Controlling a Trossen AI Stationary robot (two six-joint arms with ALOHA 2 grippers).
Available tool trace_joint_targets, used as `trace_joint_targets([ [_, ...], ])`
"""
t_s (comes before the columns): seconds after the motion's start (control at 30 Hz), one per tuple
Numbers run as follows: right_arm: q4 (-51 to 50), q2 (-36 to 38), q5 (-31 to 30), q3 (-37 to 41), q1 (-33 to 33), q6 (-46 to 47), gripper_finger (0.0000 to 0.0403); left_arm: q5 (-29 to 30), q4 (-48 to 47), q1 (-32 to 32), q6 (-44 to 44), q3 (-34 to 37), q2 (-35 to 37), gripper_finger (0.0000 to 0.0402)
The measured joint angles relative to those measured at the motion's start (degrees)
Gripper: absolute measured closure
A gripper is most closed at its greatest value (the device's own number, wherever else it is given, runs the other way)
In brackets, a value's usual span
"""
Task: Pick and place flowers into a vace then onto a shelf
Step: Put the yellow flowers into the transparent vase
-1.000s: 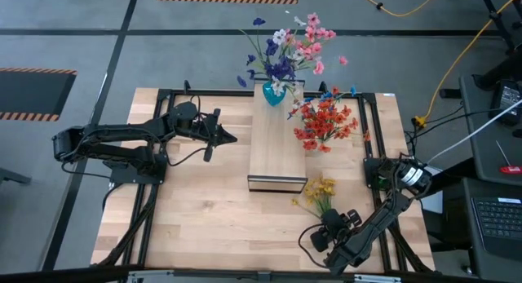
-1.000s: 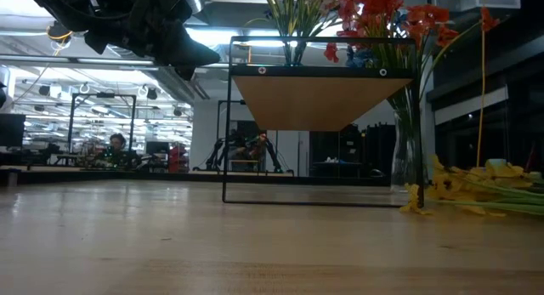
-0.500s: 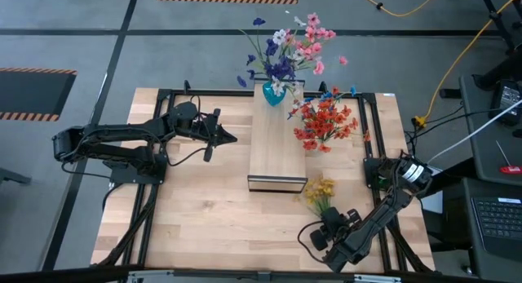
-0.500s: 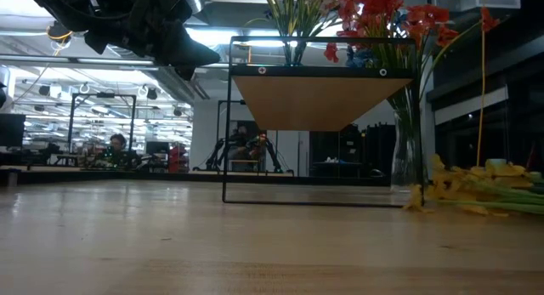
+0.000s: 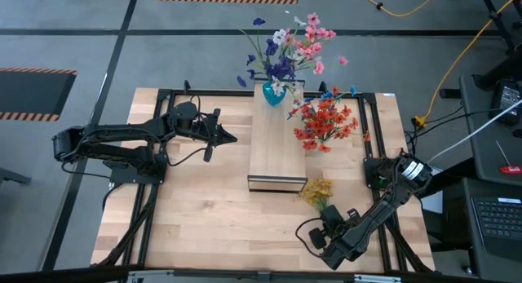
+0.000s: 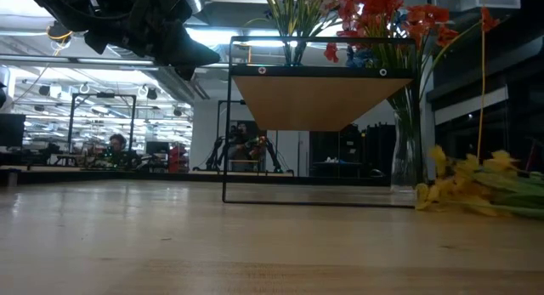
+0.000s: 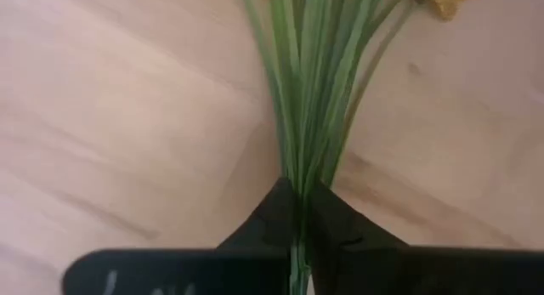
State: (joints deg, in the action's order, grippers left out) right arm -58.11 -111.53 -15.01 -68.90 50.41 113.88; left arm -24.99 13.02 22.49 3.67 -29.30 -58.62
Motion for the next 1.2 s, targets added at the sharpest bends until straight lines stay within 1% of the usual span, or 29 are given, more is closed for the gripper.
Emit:
trace_joint_targets([
  [0.13,-2.21,2.51,0.51,0.0,0.49,2.78,0.0395,0.0,-0.01,0.01,-0.12,0.0,0.01,0.0397],
  [0.3,-7.9,6.56,0.32,0.0,3.59,8.92,0.0396,0.0,-0.39,-0.01,-0.01,0.0,0.0,0.0396],
  [0.37,-8.91,7.96,0.03,0.0,4.93,9.96,0.0397,0.0,-0.42,0.01,0.01,0.0,0.01,0.0398],
  [0.63,-11.72,11.89,-6.08,-0.04,8.55,12.19,0.0397,0.0,-0.44,0.01,0.06,0.0,0.01,0.0394],
  [0.83,-13.62,13.84,-6.38,-0.04,9.9,12.43,0.0396,0.0,-0.63,0.01,0.02,0.0,0.01,0.0393],
  [1.2,-13.87,17.91,-6.39,-0.09,11.56,16.55,0.0396,0.0,-0.81,0.0,0.08,0.0,0.01,0.0395],
])
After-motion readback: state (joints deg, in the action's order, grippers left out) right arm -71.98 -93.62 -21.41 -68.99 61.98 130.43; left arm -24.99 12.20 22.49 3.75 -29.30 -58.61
